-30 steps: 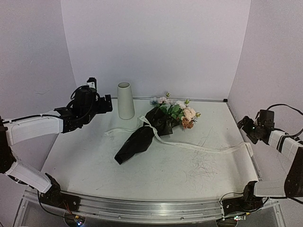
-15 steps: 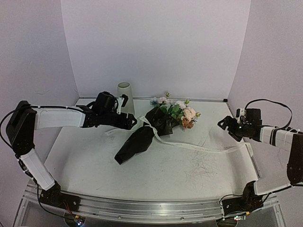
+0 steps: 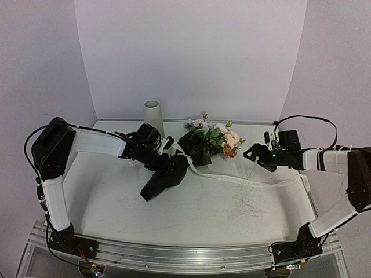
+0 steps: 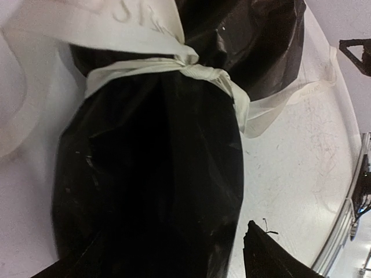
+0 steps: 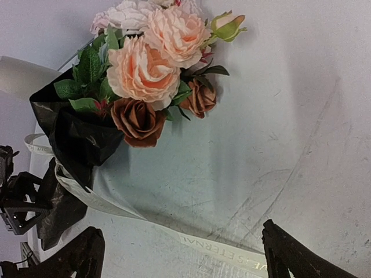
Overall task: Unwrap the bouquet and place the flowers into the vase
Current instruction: Untie the ribbon from the wrapping paper.
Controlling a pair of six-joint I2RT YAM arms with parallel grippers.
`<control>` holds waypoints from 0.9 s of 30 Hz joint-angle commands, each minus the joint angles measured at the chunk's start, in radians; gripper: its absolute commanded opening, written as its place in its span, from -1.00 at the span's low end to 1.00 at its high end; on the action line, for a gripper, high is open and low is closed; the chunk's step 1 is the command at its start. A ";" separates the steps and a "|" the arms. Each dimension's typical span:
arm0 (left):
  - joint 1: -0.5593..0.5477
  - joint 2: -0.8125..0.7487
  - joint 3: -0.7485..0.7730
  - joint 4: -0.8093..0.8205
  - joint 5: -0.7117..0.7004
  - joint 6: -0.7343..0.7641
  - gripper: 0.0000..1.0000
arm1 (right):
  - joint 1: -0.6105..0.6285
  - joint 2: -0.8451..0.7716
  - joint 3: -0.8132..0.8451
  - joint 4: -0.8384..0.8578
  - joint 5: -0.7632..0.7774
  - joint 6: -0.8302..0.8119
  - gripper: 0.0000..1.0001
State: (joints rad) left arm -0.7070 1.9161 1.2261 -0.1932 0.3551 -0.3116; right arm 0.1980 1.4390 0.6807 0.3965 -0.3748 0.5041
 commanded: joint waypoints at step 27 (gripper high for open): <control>-0.085 0.054 0.273 -0.023 -0.206 0.067 -0.38 | 0.315 0.165 0.240 0.071 -0.056 -0.127 -0.31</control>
State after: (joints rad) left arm -0.7929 1.9141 1.4140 -0.2185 0.1960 -0.2875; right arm 0.4749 1.5591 0.8516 0.4535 -0.4299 0.3863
